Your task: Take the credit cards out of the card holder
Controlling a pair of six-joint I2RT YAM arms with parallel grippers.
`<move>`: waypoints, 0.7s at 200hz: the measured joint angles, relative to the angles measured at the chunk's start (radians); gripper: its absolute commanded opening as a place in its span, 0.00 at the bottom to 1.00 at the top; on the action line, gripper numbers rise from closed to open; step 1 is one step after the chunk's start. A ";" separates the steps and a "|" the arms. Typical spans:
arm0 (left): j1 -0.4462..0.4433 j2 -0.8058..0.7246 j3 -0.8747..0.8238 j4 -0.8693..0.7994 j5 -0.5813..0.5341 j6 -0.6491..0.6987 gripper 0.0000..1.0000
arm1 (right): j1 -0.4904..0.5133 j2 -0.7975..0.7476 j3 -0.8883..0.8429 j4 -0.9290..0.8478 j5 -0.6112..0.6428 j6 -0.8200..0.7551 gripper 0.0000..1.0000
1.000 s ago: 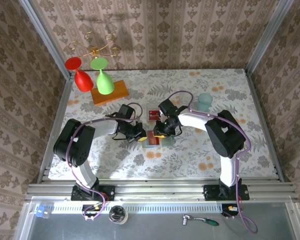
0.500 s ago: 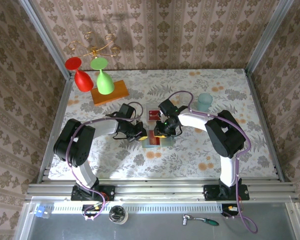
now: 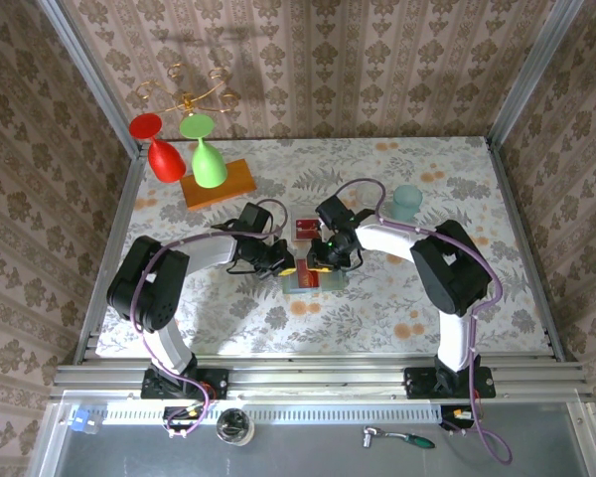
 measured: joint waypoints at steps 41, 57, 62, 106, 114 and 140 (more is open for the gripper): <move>-0.011 0.005 0.013 0.000 0.001 0.004 0.05 | -0.002 -0.028 -0.010 0.002 0.003 0.000 0.25; -0.013 0.011 0.018 0.000 0.001 0.005 0.05 | -0.005 -0.031 -0.020 0.002 0.004 0.000 0.25; -0.013 0.015 0.018 0.000 0.001 0.005 0.05 | -0.007 -0.032 -0.023 0.002 0.004 0.001 0.25; -0.013 0.040 0.019 -0.008 0.000 0.007 0.04 | -0.011 -0.033 -0.039 0.005 0.008 0.001 0.26; -0.013 0.042 0.019 -0.011 0.001 0.007 0.04 | -0.012 -0.033 -0.040 0.005 0.008 0.001 0.26; -0.013 0.050 0.027 -0.018 0.000 0.007 0.04 | -0.013 -0.033 -0.040 0.005 0.008 0.002 0.27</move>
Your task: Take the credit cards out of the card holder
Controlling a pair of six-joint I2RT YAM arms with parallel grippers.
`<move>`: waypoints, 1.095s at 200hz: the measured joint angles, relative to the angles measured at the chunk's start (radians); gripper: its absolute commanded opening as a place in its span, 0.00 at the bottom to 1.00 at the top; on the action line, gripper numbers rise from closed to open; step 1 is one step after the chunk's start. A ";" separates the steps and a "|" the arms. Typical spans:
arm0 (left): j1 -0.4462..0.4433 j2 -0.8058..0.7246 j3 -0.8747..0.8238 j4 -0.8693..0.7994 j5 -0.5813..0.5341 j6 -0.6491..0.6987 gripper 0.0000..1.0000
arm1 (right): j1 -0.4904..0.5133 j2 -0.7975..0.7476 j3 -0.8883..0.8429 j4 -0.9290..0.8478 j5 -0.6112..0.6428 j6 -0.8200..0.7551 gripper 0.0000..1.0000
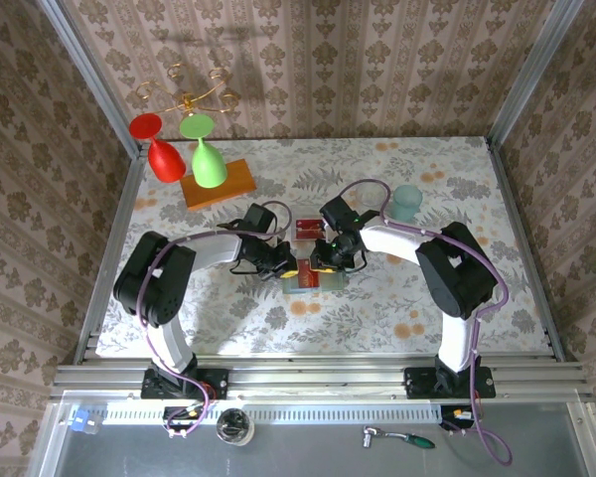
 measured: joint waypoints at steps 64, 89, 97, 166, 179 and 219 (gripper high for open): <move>0.000 0.003 0.007 -0.027 0.000 0.011 0.03 | -0.019 0.000 -0.031 0.042 -0.018 0.014 0.27; 0.000 0.007 0.014 -0.037 0.000 0.011 0.03 | -0.026 0.000 -0.049 0.066 -0.034 0.029 0.27; 0.000 0.009 0.018 -0.042 0.000 0.011 0.03 | -0.028 0.000 -0.054 0.074 -0.041 0.034 0.27; 0.000 0.015 0.025 -0.050 0.000 0.011 0.02 | -0.036 0.000 -0.074 0.131 -0.090 0.060 0.27; 0.000 0.015 0.026 -0.053 -0.001 0.011 0.02 | -0.037 0.000 -0.079 0.142 -0.098 0.061 0.27; 0.000 0.016 0.029 -0.057 -0.001 0.012 0.02 | -0.039 0.000 -0.084 0.158 -0.109 0.064 0.26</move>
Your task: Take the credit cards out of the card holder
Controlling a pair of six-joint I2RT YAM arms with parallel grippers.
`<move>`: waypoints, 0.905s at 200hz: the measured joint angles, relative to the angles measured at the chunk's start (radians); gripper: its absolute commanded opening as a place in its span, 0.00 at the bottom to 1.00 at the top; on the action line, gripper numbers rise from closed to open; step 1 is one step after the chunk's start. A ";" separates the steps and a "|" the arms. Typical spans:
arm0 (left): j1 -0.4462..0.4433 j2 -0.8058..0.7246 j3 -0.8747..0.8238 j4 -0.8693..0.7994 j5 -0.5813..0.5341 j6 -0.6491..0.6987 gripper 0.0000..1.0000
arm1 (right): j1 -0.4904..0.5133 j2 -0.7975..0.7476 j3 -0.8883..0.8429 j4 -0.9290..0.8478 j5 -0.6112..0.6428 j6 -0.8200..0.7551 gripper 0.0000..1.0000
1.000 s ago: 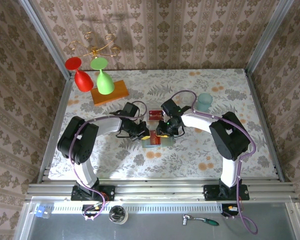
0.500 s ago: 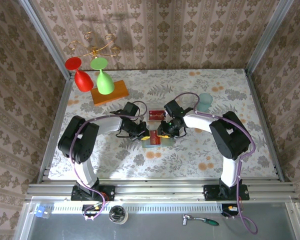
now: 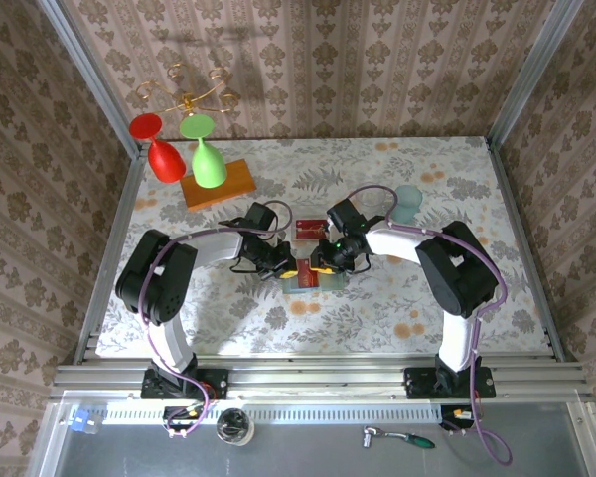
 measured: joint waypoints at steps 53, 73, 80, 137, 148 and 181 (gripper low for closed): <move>0.000 0.002 0.003 -0.001 0.000 0.000 0.02 | 0.000 0.000 0.000 0.010 -0.016 0.011 0.25; 0.000 0.002 0.005 -0.001 0.000 0.000 0.02 | 0.000 0.000 0.000 0.017 -0.020 0.016 0.25; 0.000 0.003 0.005 -0.001 0.000 0.000 0.02 | 0.000 0.000 0.000 0.019 -0.021 0.018 0.25; 0.000 0.005 0.006 -0.004 0.000 0.005 0.02 | -0.002 0.000 0.000 0.019 -0.021 0.021 0.28; 0.000 0.005 0.007 -0.005 0.000 0.006 0.02 | -0.002 0.000 0.000 0.019 -0.021 0.021 0.28; 0.000 0.005 0.008 -0.008 0.000 0.007 0.02 | -0.002 0.006 0.000 0.019 -0.021 0.021 0.29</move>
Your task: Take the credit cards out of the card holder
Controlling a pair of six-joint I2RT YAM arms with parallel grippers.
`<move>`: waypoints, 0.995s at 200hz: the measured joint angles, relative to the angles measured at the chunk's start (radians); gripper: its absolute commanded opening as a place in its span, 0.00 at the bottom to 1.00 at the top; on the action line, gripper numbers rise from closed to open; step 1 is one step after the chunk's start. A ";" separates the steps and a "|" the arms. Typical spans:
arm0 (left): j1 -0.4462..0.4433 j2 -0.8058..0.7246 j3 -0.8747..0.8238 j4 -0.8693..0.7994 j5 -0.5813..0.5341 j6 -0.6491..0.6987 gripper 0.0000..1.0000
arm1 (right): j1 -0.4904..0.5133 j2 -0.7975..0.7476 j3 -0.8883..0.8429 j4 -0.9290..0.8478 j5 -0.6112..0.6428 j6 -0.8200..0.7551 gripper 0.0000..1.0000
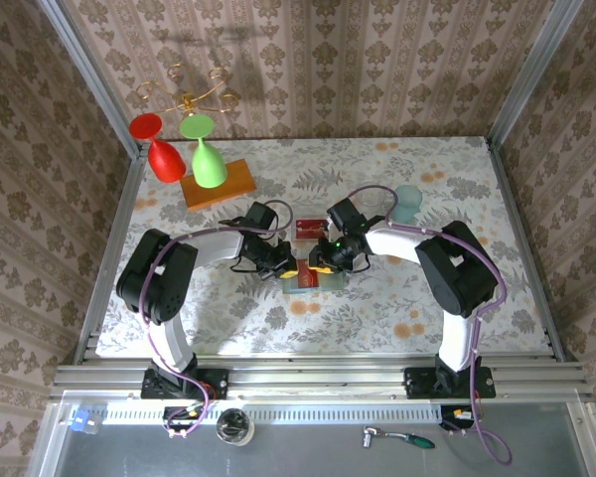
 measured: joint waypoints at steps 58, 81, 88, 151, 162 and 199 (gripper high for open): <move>0.000 0.001 0.000 0.000 0.000 0.000 0.02 | 0.000 0.009 0.000 0.003 -0.013 0.000 0.32; 0.000 0.001 0.000 0.000 0.000 0.000 0.02 | 0.000 0.009 0.000 0.003 -0.015 0.000 0.32; 0.000 0.001 0.000 0.000 0.000 0.000 0.02 | 0.000 0.009 0.000 0.003 -0.014 0.000 0.32; 0.000 0.001 0.000 0.000 0.000 0.000 0.01 | 0.000 0.009 0.000 0.003 -0.014 0.000 0.35; 0.000 0.001 0.000 0.000 0.000 0.000 0.01 | 0.000 0.009 0.000 0.003 -0.014 0.000 0.35; 0.000 0.001 0.000 0.000 0.000 0.000 0.01 | 0.000 0.009 0.000 0.003 -0.014 0.000 0.36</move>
